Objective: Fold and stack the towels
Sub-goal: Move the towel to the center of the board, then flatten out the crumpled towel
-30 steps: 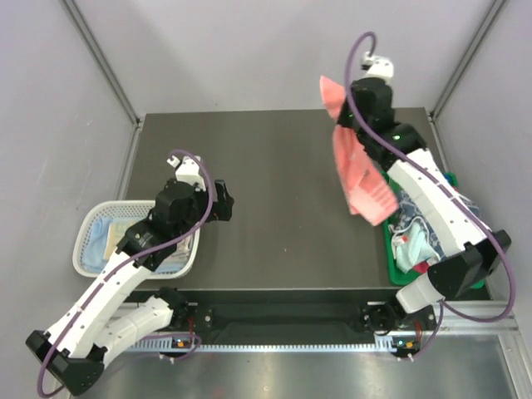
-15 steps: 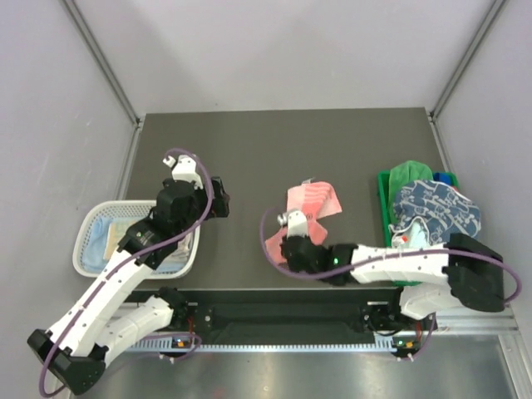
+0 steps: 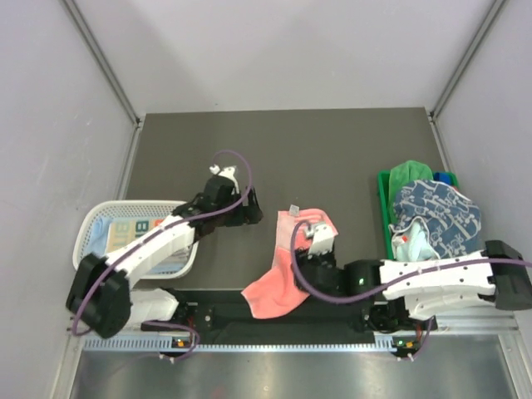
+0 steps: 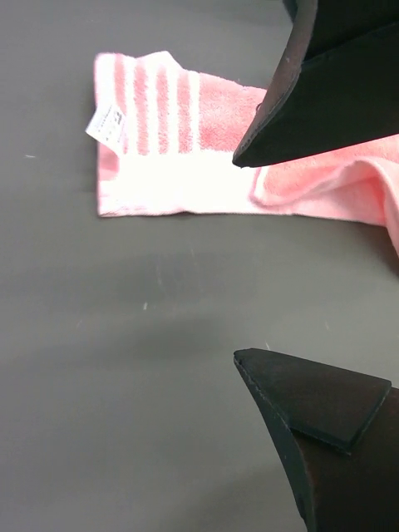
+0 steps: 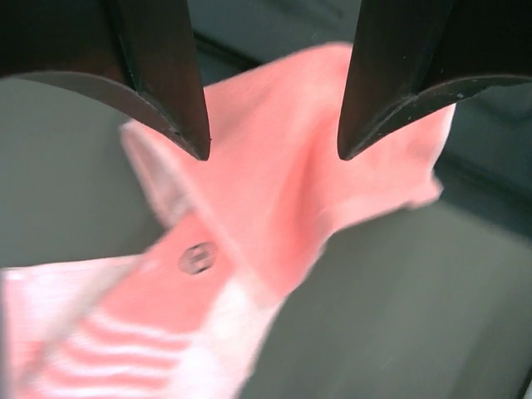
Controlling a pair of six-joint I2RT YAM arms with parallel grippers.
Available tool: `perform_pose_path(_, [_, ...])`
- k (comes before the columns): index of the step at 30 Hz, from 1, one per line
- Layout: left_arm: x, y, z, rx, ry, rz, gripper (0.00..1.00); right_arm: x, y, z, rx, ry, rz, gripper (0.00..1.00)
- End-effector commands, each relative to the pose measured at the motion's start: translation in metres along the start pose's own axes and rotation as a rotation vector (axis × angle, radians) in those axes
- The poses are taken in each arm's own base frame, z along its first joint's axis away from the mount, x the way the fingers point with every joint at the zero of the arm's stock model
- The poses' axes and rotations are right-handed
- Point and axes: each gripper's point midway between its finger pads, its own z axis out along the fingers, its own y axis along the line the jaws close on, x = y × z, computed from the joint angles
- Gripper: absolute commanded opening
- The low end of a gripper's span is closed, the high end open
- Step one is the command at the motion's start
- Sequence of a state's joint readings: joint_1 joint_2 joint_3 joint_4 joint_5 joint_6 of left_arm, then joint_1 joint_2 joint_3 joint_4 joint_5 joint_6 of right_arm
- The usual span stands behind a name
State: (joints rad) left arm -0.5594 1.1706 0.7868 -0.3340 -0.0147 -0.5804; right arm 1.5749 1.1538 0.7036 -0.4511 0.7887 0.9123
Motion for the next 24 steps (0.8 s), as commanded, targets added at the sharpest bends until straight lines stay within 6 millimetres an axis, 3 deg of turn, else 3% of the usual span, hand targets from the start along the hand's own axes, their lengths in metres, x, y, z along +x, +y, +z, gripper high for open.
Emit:
perform_pose_path(1, [0.002,-0.046,0.030,0.197,0.023,-0.060,0.94,-0.041,-0.054,-0.001,0.162,-0.086,0.190,0.63])
perform_pose_path(2, [0.010,-0.053,0.036,0.205,0.046,-0.044,0.92,-0.050,-0.078,0.007,0.231,-0.100,0.241,0.62])
perform_pose_path(3, [0.016,-0.057,0.047,0.212,0.083,-0.036,0.91,-0.046,-0.090,0.011,0.256,-0.083,0.258,0.59])
perform_pose_path(5, [0.026,-0.065,0.058,0.212,0.118,-0.012,0.89,-0.057,-0.120,0.020,0.322,-0.108,0.320,0.54])
perform_pose_path(7, [0.033,-0.061,0.076,0.171,0.136,-0.008,0.87,-0.053,-0.133,0.031,0.324,-0.090,0.336,0.51])
perform_pose_path(8, [0.035,-0.060,0.082,0.161,0.144,-0.009,0.86,-0.056,-0.149,0.036,0.361,-0.098,0.371,0.50])
perform_pose_path(10, [0.040,-0.050,0.101,0.096,0.153,-0.010,0.82,-0.046,-0.158,0.046,0.364,-0.060,0.367,0.46])
perform_pose_path(11, [0.040,-0.048,0.106,0.082,0.156,-0.008,0.81,-0.050,-0.165,0.052,0.374,-0.077,0.399,0.45])
perform_pose_path(15, [0.043,-0.048,0.130,0.057,0.163,-0.013,0.79,-0.041,-0.172,0.067,0.387,-0.050,0.404,0.43])
perform_pose_path(20, [0.044,-0.037,0.146,-0.036,0.140,0.014,0.76,-0.023,-0.177,0.088,0.422,0.004,0.397,0.43])
perform_pose_path(24, [0.056,-0.032,0.154,-0.085,0.162,0.051,0.72,-0.013,-0.182,0.096,0.464,0.034,0.396,0.45])
